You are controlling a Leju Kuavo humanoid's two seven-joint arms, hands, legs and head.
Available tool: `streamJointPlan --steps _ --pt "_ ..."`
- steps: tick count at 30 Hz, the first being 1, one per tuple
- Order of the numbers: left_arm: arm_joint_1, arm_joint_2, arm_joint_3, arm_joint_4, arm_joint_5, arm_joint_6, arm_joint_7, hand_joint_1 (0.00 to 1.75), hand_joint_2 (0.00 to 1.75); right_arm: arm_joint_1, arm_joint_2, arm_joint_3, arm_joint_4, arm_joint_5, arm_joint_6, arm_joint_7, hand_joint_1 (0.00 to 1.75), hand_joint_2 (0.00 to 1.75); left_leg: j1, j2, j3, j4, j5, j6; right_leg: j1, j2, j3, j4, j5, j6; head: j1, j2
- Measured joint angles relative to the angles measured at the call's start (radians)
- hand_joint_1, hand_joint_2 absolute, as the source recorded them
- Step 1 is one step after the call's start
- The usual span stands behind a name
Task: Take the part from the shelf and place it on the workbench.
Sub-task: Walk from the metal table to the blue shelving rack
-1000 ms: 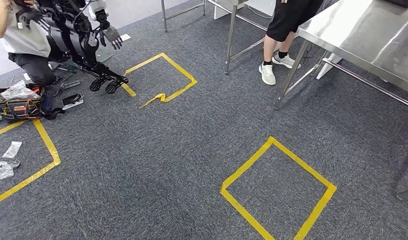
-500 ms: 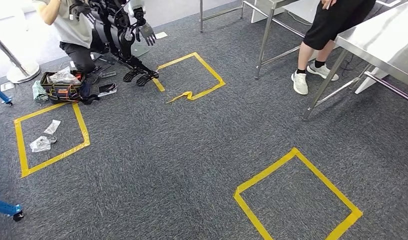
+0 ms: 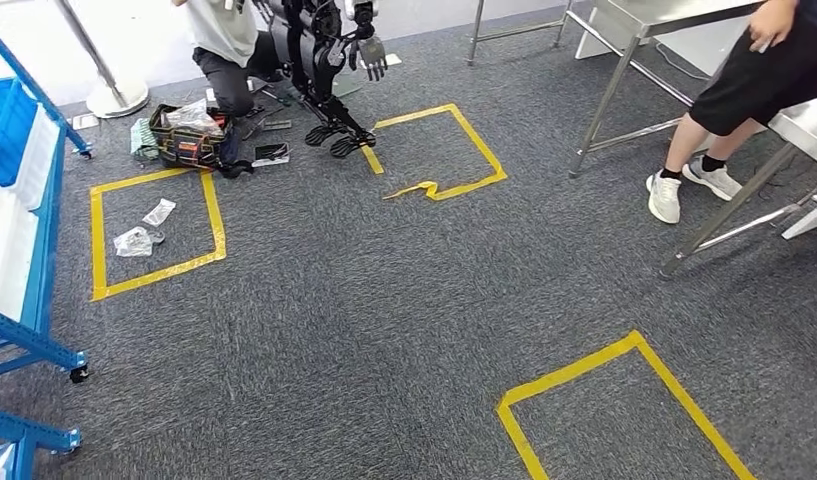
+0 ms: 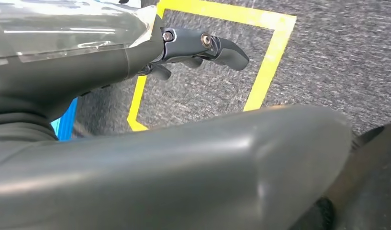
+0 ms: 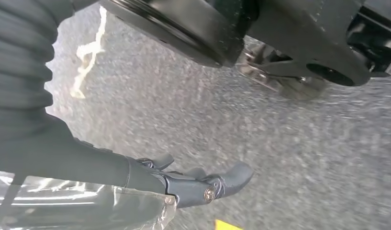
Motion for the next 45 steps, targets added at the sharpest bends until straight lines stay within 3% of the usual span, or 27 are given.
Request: streamJointPlan --steps 1,2,4,6,8,10,11,13,15,16,18,19,21,22,24,26,28,30,31,33,35,37,39,40,42,43,45 --pt "0.000 0.000 0.000 0.000 0.000 0.000 0.000 0.00 0.00 -0.002 0.000 0.000 0.000 0.000 0.000 0.000 0.00 1.75 0.000 -0.014 0.001 0.000 0.000 0.000 -0.001 0.001 0.000 -0.003 0.012 0.007 0.000 0.000" --pt "0.001 0.000 0.001 0.000 0.000 0.000 -0.001 0.00 0.00 -0.002 0.000 0.001 0.000 0.001 0.000 0.000 0.00 1.75 0.000 -0.029 0.003 0.001 0.001 -0.001 -0.003 0.005 0.019 -0.049 0.040 0.017 0.000 0.000" --pt "0.000 0.000 0.003 0.000 0.000 0.002 -0.001 0.00 0.00 0.003 0.001 0.002 0.000 0.001 0.000 0.000 0.00 1.75 -0.001 -0.058 0.004 0.003 0.002 -0.005 -0.010 0.044 0.073 -0.190 0.105 0.033 0.002 0.000" --pt "-0.001 -0.001 0.004 0.000 0.001 0.003 -0.001 0.00 0.00 0.006 0.002 0.003 0.000 0.001 0.000 0.000 0.00 1.75 -0.004 -0.082 -0.003 0.006 0.007 -0.016 -0.013 0.080 0.099 -0.273 0.134 0.030 0.001 0.000" --pt "0.002 -0.001 0.006 0.000 0.002 0.005 -0.001 0.00 0.00 0.005 0.003 0.003 0.000 0.001 0.000 0.000 0.00 1.75 -0.003 -0.101 -0.011 0.003 0.014 -0.029 -0.010 0.072 0.101 -0.282 0.136 0.016 0.000 0.000" --pt "0.008 -0.001 0.007 0.000 0.003 0.006 -0.001 0.00 0.00 0.004 0.004 0.003 0.000 0.002 0.000 0.001 0.00 1.75 -0.003 -0.071 -0.021 0.019 0.003 -0.038 -0.014 0.050 0.107 -0.287 0.143 0.002 -0.003 0.000" --pt "0.009 -0.001 0.008 0.000 0.004 0.006 -0.001 0.00 0.00 0.005 0.005 0.003 0.000 0.002 0.000 0.002 0.00 1.75 -0.004 -0.042 -0.036 0.049 -0.018 -0.041 -0.016 0.037 0.110 -0.290 0.145 -0.007 -0.006 0.000" --pt "0.007 -0.002 0.008 0.000 0.004 0.007 0.000 0.00 0.00 0.009 0.004 0.003 0.000 0.001 0.000 0.003 0.00 1.75 -0.003 0.012 -0.091 0.167 -0.082 -0.047 -0.013 0.007 0.110 -0.291 0.145 -0.018 -0.012 0.000" --pt "0.007 -0.003 0.009 0.000 0.004 0.007 0.001 0.00 0.00 0.012 0.003 0.003 0.000 0.001 -0.001 0.003 0.00 1.75 0.003 0.023 -0.143 0.275 -0.120 -0.052 -0.009 -0.024 0.108 -0.291 0.143 -0.023 -0.012 0.000" --pt "0.008 -0.003 0.009 0.000 0.004 0.007 0.001 0.00 0.00 0.012 0.002 0.004 0.000 0.001 -0.001 0.003 0.00 1.75 0.006 0.027 -0.146 0.283 -0.112 -0.055 -0.009 -0.038 0.108 -0.291 0.141 -0.025 -0.012 0.000" --pt "0.011 -0.003 0.009 0.000 0.004 0.008 0.002 0.00 0.00 0.013 0.002 0.004 0.000 0.002 -0.001 0.003 0.00 1.75 0.014 0.047 -0.093 0.188 -0.055 -0.059 -0.009 -0.062 0.112 -0.290 0.134 -0.025 -0.012 0.000" --pt "0.010 -0.004 0.009 0.000 0.004 0.009 0.002 0.00 0.00 0.013 0.000 0.004 0.000 0.002 -0.001 0.003 0.00 1.75 0.014 0.073 -0.056 0.122 -0.033 -0.059 -0.006 -0.072 0.117 -0.290 0.129 -0.021 -0.013 0.000" --pt "0.006 -0.005 0.010 0.000 0.005 0.011 0.002 0.00 0.00 0.013 -0.003 0.006 0.000 0.003 -0.001 0.003 0.00 1.75 0.011 0.106 -0.011 0.039 -0.015 -0.052 0.002 -0.090 0.125 -0.288 0.120 -0.009 -0.011 0.000" --pt "0.005 -0.006 0.010 0.000 0.005 0.012 0.003 0.00 0.00 0.013 -0.005 0.007 0.000 0.004 -0.001 0.004 0.00 1.75 0.006 0.109 -0.007 0.029 -0.018 -0.046 0.006 -0.099 0.127 -0.288 0.116 -0.004 -0.010 0.000" --pt "0.004 -0.006 0.010 0.000 0.006 0.013 0.003 0.00 0.00 0.010 -0.006 0.010 0.000 0.004 -0.001 0.004 0.00 1.75 0.003 0.084 -0.010 0.024 -0.015 -0.032 0.006 -0.110 0.134 -0.289 0.111 0.004 -0.008 0.000" --pt "0.005 -0.006 0.010 0.000 0.005 0.013 0.004 0.00 0.00 0.009 -0.006 0.011 0.000 0.002 -0.001 0.004 0.00 1.75 0.004 0.063 -0.009 0.015 -0.009 -0.018 0.001 -0.071 0.122 -0.253 0.088 0.008 -0.007 0.000" --pt "0.001 -0.005 0.011 0.000 0.005 0.013 0.005 0.00 0.00 0.007 -0.006 0.011 0.000 0.000 -0.001 0.003 0.00 1.75 0.005 0.041 -0.010 0.011 -0.004 -0.007 -0.002 -0.015 0.064 -0.135 0.037 0.004 -0.006 0.000" --pt "-0.001 -0.005 0.011 0.000 0.004 0.011 0.005 0.00 0.00 -0.001 -0.004 0.011 0.000 -0.002 -0.001 0.002 0.00 1.75 0.004 0.014 -0.011 0.011 -0.003 -0.003 -0.002 0.000 0.005 -0.009 -0.002 0.005 -0.006 0.000" --pt "-0.001 -0.005 0.011 0.000 0.003 0.010 0.005 0.00 0.00 -0.003 -0.004 0.011 0.000 -0.003 -0.001 0.001 0.00 1.75 0.004 -0.001 -0.010 0.011 -0.003 -0.003 -0.003 0.000 -0.004 0.009 0.000 0.011 -0.006 0.000" --pt "0.000 -0.005 0.011 0.000 0.002 0.008 0.005 0.00 0.00 -0.003 -0.003 0.011 0.000 -0.003 -0.001 0.002 0.00 1.75 0.005 -0.031 -0.006 0.012 -0.002 -0.005 -0.009 0.008 0.032 -0.075 0.053 0.031 -0.006 0.000" --pt "-0.001 -0.005 0.011 0.000 0.002 0.006 0.005 0.00 0.00 0.002 -0.003 0.011 0.000 -0.002 -0.002 0.003 0.00 1.75 0.004 -0.059 -0.008 0.016 0.002 -0.012 -0.017 0.051 0.083 -0.211 0.110 0.043 -0.005 0.000" --pt "-0.002 -0.005 0.011 0.000 0.001 0.005 0.006 0.00 0.00 0.004 -0.002 0.011 0.000 -0.004 -0.003 0.003 0.00 1.75 0.002 -0.079 -0.016 0.014 0.009 -0.026 -0.018 0.081 0.100 -0.271 0.127 0.034 -0.005 0.000" --pt "0.002 -0.005 0.011 0.000 0.001 0.005 0.008 0.00 0.00 0.003 0.000 0.011 0.000 -0.005 -0.003 0.003 0.00 1.75 0.004 -0.093 -0.021 0.007 0.017 -0.041 -0.016 0.068 0.100 -0.277 0.132 0.016 -0.006 0.000" --pt "0.005 -0.005 0.011 0.000 0.000 0.005 0.009 0.00 0.00 0.003 0.001 0.011 0.000 -0.004 -0.004 0.003 0.00 1.75 0.004 -0.081 -0.025 0.011 0.014 -0.047 -0.017 0.058 0.103 -0.280 0.136 0.008 -0.007 0.000" --pt "0.007 -0.005 0.011 0.000 0.000 0.006 0.012 0.00 0.00 0.006 0.002 0.011 0.000 -0.004 -0.004 0.004 0.00 1.75 0.003 -0.028 -0.054 0.072 -0.027 -0.053 -0.021 0.032 0.107 -0.285 0.143 -0.010 -0.013 0.000" --pt "0.006 -0.005 0.011 0.000 0.000 0.006 0.013 0.00 0.00 0.007 0.002 0.012 0.000 -0.004 -0.004 0.004 0.00 1.75 0.003 0.002 -0.082 0.132 -0.061 -0.056 -0.018 0.017 0.108 -0.285 0.144 -0.015 -0.016 0.000" --pt "0.005 -0.005 0.011 0.000 0.001 0.006 0.014 0.00 0.00 0.010 0.001 0.012 0.000 -0.003 -0.004 0.004 0.00 1.75 0.006 0.022 -0.142 0.262 -0.116 -0.060 -0.013 -0.013 0.106 -0.285 0.143 -0.022 -0.019 0.000"
